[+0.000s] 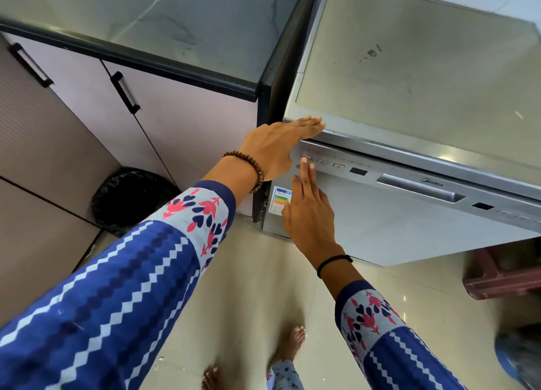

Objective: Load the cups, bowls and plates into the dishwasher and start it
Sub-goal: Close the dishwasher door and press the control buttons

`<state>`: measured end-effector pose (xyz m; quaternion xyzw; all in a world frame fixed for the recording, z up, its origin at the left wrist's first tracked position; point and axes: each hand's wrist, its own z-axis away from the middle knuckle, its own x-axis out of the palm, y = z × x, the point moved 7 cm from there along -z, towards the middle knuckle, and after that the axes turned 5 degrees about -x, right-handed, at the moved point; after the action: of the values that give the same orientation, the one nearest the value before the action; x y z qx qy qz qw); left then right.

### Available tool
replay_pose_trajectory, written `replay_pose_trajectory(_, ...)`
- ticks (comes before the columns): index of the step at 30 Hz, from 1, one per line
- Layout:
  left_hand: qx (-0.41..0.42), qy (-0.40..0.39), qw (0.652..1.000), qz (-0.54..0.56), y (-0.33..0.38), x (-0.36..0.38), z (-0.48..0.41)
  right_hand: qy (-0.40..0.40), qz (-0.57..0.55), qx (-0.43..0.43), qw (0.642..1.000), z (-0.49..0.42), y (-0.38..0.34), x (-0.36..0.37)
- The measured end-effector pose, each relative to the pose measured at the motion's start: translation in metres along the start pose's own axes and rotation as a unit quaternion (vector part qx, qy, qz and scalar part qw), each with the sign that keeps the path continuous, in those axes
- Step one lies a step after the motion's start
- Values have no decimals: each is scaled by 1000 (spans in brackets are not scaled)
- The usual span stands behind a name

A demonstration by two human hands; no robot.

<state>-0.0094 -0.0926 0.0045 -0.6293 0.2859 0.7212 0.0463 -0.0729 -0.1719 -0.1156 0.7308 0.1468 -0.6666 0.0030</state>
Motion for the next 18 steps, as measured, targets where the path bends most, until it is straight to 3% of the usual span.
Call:
replay_pose_trajectory(10,-5,12,1000,-4,2,4,0,-30,-26,35,999,-5,-10,0)
replay_pose_trajectory(18,-16,11,1000,-15,0,6,-1,-62,-4,15,998,-4,-2,-4)
